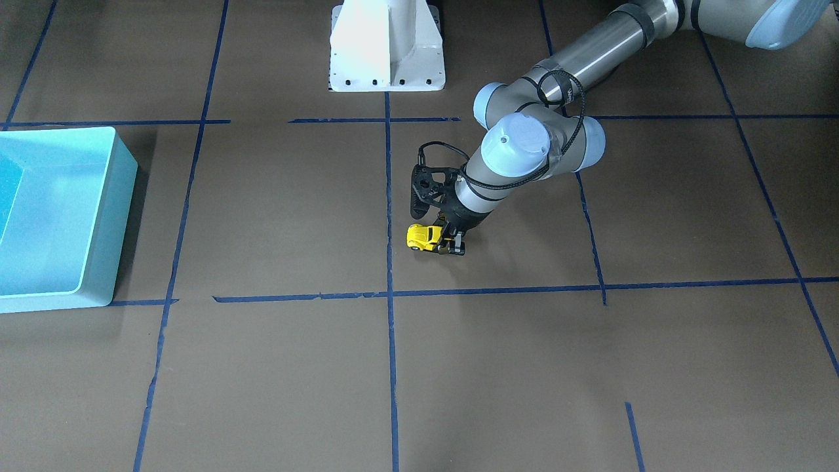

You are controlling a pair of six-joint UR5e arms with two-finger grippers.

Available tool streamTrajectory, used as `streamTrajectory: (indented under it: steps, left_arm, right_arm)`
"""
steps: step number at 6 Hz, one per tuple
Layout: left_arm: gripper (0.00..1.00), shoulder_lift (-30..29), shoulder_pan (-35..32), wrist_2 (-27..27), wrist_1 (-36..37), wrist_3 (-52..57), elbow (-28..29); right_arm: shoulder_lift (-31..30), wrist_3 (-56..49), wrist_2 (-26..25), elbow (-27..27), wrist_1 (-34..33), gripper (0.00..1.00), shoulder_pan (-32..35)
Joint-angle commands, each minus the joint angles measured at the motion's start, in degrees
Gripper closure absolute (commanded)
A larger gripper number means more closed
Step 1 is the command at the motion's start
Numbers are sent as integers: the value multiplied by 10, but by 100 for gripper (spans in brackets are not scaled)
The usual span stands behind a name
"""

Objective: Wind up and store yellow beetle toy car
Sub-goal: 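Drag the car backward along the table with the left gripper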

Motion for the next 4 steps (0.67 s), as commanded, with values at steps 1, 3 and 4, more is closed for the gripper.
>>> streamTrajectory:
  steps: [1,3,4]
  left_arm:
    - [96,13,-3,-2,-19,1,-2]
    - [95,45,-17,-34,-61,0,-4]
    - [95,72,-24,-48,-71,1,-21]
  right_arm:
    - [0,0,0,0,0,0,0]
    - [0,0,0,0,0,0,0]
    - [0,0,0,0,1,0,0]
